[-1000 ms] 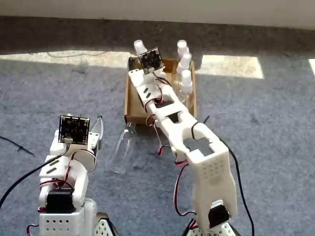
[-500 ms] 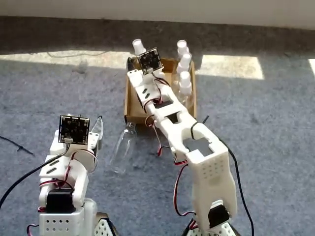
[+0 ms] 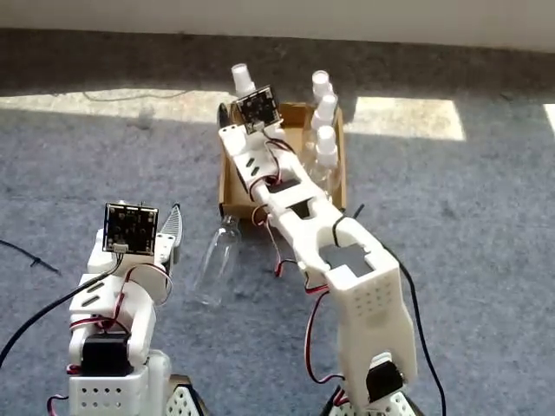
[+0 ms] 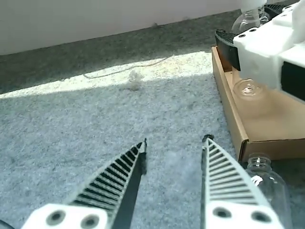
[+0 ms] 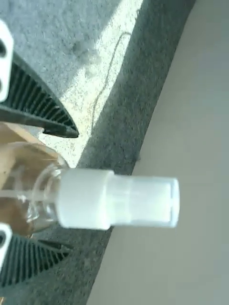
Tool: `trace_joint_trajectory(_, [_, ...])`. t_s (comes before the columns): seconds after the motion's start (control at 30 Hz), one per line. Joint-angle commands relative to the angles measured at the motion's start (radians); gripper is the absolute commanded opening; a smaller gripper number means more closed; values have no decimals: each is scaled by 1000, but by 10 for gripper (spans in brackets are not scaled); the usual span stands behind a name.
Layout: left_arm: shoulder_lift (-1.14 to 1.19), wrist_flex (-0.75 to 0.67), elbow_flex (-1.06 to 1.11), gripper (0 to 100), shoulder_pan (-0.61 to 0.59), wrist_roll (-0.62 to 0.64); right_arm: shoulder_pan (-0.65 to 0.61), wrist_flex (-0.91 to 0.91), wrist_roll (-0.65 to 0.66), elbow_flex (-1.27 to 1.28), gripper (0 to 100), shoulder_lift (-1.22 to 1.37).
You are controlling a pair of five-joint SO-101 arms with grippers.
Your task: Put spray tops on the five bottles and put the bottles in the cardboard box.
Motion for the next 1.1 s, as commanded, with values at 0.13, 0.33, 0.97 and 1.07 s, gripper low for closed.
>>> trace_joint_trajectory(0.13, [-10,-17,-2,178,-8,9,-5,-18,8,-54,339,-22])
trace_joint_trajectory(0.33, [-10,-17,-2,178,-7,9,-5,-18,8,-47,339,-73])
trace_joint_trajectory(0.97, [-10,-17,-2,178,-10,8,-4,441,11,-171,339,-449])
trace_joint_trajectory(1.07, [-10,-17,-2,178,-10,8,-12,608,11,-305,339,-521])
